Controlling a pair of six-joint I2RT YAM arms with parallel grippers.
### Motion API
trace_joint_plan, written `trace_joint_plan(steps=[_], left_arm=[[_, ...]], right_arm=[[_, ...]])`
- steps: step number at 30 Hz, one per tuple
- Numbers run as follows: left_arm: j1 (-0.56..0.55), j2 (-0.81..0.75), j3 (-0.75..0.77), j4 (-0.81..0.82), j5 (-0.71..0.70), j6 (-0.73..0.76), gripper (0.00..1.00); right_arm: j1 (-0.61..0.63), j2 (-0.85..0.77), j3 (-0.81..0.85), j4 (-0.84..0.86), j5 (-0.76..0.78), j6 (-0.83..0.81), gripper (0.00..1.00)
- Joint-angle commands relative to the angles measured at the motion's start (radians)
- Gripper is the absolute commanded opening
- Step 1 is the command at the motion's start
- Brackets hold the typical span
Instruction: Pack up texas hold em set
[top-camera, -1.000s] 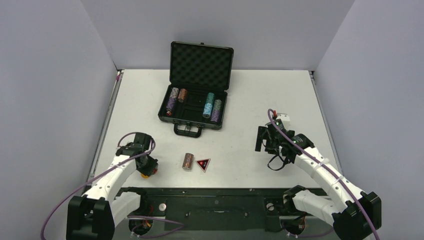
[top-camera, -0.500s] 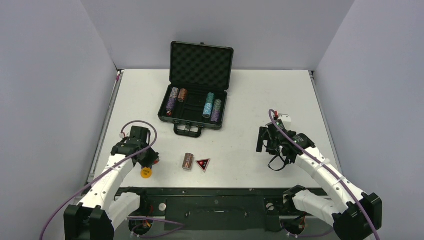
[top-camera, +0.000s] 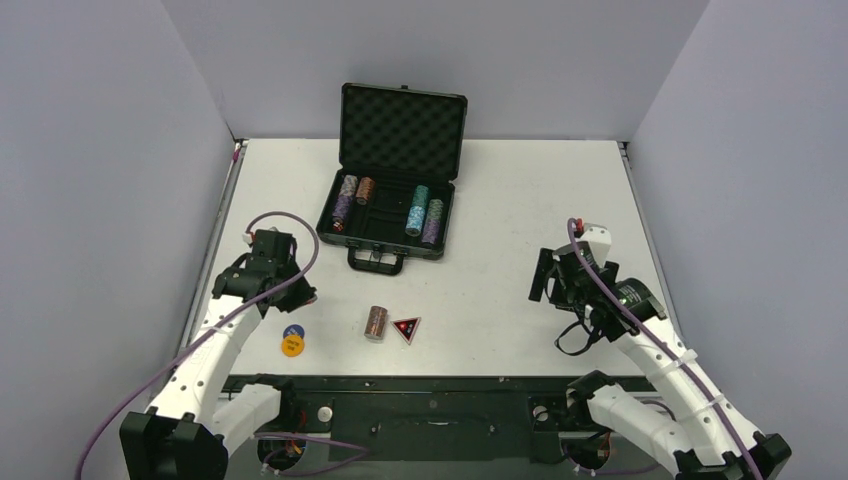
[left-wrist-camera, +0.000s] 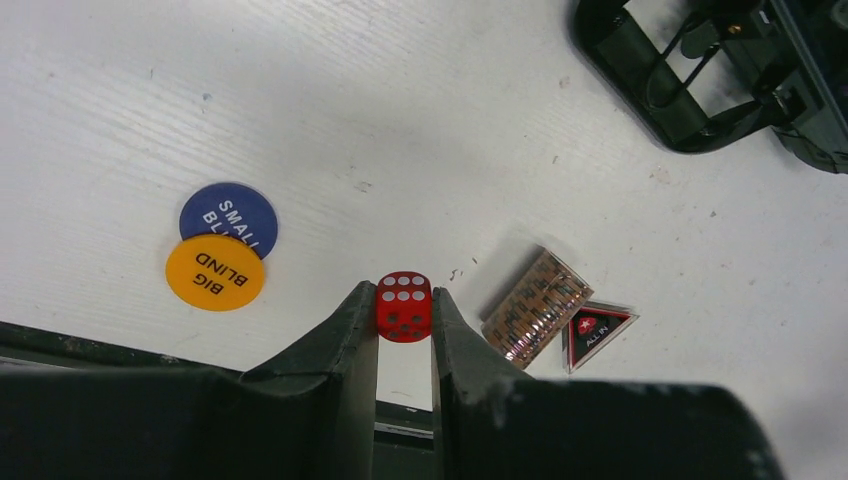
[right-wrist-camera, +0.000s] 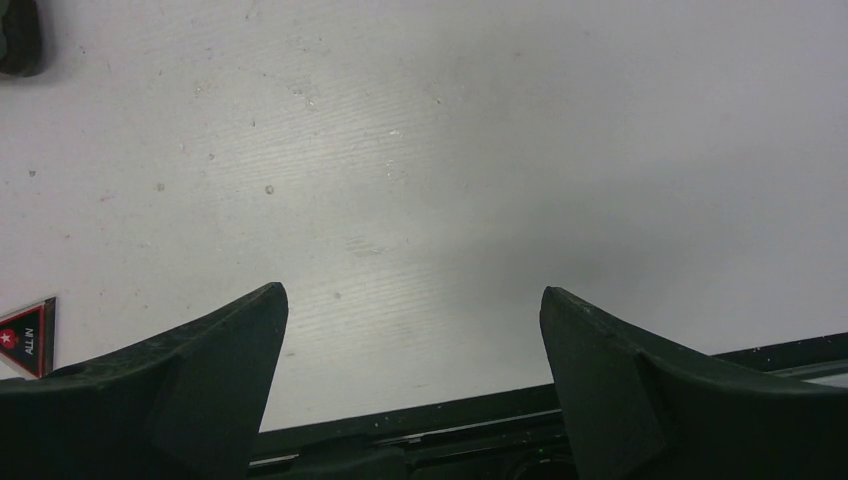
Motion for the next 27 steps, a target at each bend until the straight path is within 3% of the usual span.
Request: trace_joint_plan(steps=[1,14,27], left_arm=[[-0.024,-0.001,0.093,-0.028,-0.037,0.09,0.0],[-0.062,-0.003,0.072,-0.007,-0.048,0.15,0.0],[-0.07,0.241,0.369,0.021,-0.054,0.19,0.0]], right_arm=[[0.01,-0.045,0.024,-0.034,0.042,0.024,0.92],[0.01,-0.222,-0.056,0.01,0.004,0.02,0.93],[0.01,-0.303,-0.082,0.036,0.037,0.014,0.93]])
